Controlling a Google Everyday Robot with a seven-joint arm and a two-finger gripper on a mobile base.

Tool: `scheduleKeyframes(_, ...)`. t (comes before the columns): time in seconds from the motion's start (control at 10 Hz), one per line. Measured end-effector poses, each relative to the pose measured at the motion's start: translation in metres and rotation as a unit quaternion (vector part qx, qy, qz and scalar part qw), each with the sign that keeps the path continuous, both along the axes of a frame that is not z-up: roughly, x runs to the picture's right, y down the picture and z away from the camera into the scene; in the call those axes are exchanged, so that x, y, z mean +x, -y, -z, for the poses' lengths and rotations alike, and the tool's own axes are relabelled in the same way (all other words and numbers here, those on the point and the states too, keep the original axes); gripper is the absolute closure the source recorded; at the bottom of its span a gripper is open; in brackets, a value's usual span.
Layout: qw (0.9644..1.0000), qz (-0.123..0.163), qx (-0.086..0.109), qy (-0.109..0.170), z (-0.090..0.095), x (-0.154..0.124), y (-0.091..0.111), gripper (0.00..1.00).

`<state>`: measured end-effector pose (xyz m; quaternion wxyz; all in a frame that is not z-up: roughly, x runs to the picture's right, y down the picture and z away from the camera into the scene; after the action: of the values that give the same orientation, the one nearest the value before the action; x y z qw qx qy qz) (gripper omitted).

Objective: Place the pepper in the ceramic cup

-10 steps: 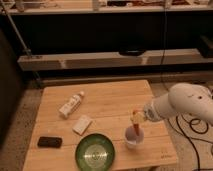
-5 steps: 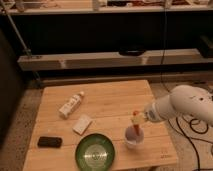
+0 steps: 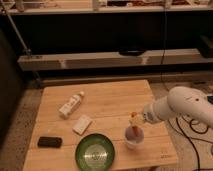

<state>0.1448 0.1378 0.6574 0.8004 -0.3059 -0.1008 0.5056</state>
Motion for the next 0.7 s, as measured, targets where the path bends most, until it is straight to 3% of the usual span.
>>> scheduleKeyframes(0.2, 1.0, 0.004, 0.0, -0.001, -0.0016, -0.0007, -0.0023, 0.91)
scheduleKeyframes(0.7, 0.9999, 0.014, 0.001, -0.003, 0.0026, -0.0039, 0.0027, 0.4)
